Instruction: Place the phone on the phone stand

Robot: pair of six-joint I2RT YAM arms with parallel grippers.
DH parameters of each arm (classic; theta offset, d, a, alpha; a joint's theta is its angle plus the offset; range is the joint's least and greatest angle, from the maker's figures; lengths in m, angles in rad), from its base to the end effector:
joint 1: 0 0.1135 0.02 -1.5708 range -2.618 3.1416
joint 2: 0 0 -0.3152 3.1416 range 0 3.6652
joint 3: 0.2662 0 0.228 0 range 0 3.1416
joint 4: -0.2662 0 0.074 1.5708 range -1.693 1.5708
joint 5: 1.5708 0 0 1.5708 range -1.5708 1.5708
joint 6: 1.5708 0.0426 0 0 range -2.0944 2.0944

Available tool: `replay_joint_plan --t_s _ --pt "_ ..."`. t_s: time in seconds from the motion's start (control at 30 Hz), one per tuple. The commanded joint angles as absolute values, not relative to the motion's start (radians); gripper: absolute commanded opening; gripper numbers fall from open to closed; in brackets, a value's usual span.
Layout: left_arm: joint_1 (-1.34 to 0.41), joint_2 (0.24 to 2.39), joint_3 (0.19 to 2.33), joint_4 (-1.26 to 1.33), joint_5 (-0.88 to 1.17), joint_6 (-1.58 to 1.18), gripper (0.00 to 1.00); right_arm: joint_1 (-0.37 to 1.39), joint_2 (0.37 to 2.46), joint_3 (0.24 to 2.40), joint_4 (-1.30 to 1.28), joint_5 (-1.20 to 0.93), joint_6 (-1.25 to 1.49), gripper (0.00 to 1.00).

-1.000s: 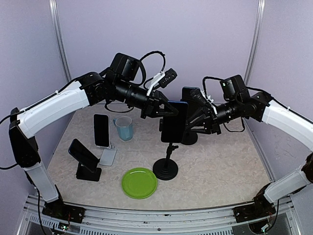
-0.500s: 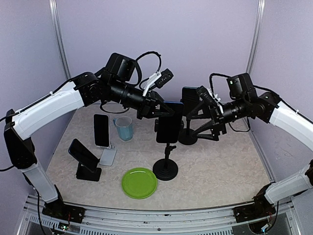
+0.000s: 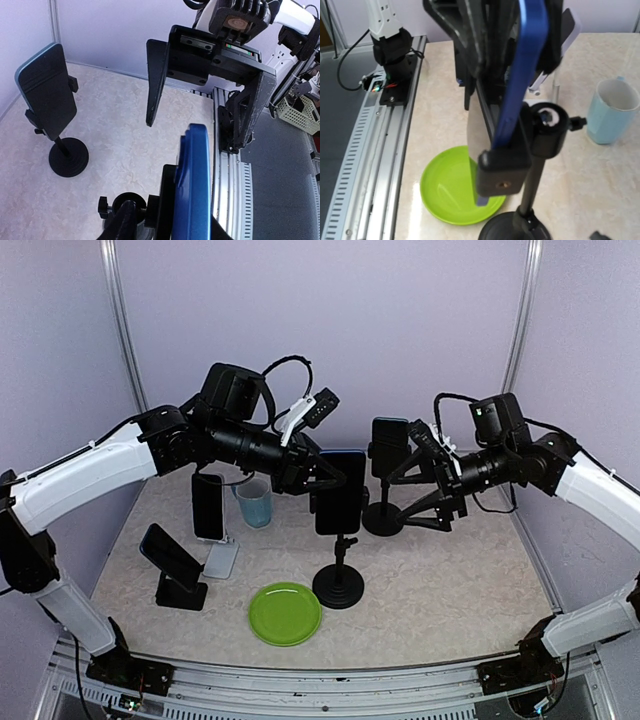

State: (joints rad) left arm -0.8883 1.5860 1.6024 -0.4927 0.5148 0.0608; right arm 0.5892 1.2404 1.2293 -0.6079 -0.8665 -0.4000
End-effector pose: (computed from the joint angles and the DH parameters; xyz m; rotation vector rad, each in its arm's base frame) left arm 0.1997 -0.2790 0.4413 1.2685 1.7266 -1.0281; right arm 0.1658 0.1499 0.4102 -1.4110 1.5810 1.0496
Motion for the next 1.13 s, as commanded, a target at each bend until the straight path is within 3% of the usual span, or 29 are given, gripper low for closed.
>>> replay_joint_plan --t_s 0.0,0.37,0.7,0.9,1.1 --pt "-0.894 1.530 1.590 -0.425 0.410 0.039 0.41 0.575 1.208 1.239 -0.622 -0.842 -0.417 0.96" --pt "-0.896 1.320 1.474 -0.319 0.240 0.010 0.58 0.486 1.083 1.195 -0.522 -0.673 -0.350 1.00" --pt "-0.901 1.091 1.118 -0.186 -0.207 -0.094 0.59 0.374 0.983 1.061 -0.312 -0.252 -0.089 1.00" --pt "-0.964 1.109 1.111 -0.268 -0.500 -0.103 0.56 0.323 0.948 1.025 -0.275 -0.210 -0.061 1.00" --pt "-0.989 1.079 1.069 -0.240 -0.554 -0.136 0.59 0.284 0.936 0.993 -0.253 -0.249 -0.022 1.00"
